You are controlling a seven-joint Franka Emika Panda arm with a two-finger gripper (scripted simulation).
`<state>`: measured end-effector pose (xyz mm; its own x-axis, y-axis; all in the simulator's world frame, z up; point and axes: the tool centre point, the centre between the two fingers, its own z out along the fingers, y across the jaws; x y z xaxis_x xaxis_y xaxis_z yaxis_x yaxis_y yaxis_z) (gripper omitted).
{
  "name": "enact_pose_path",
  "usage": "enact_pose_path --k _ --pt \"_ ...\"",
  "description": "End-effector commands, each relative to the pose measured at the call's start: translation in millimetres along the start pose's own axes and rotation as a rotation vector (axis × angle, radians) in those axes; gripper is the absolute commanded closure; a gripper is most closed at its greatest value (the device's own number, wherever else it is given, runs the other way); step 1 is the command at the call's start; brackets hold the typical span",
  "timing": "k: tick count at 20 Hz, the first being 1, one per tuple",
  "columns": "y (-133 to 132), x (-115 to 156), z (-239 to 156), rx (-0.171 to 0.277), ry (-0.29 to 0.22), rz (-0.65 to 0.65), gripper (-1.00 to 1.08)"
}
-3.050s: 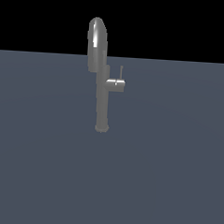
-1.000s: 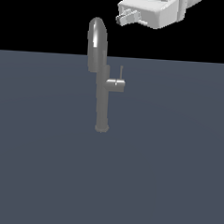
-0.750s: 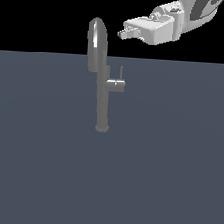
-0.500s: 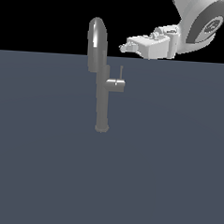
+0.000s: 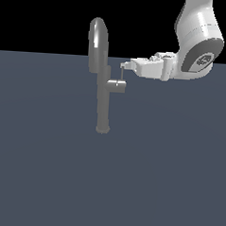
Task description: Turn on the faucet by rotating a designated handle.
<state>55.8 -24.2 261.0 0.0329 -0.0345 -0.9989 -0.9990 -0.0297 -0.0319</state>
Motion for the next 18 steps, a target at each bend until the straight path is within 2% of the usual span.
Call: enact_pose_path --k 1,10,18 --pt "-1.4 6.8 0.7 0.021 -0.020 0.020 1.08" --pt "-1.9 12.1 1.4 0.035 -0.034 0.035 1.08" --pt "18.9 2.2 2.5 0.036 -0.034 0.034 1.08"
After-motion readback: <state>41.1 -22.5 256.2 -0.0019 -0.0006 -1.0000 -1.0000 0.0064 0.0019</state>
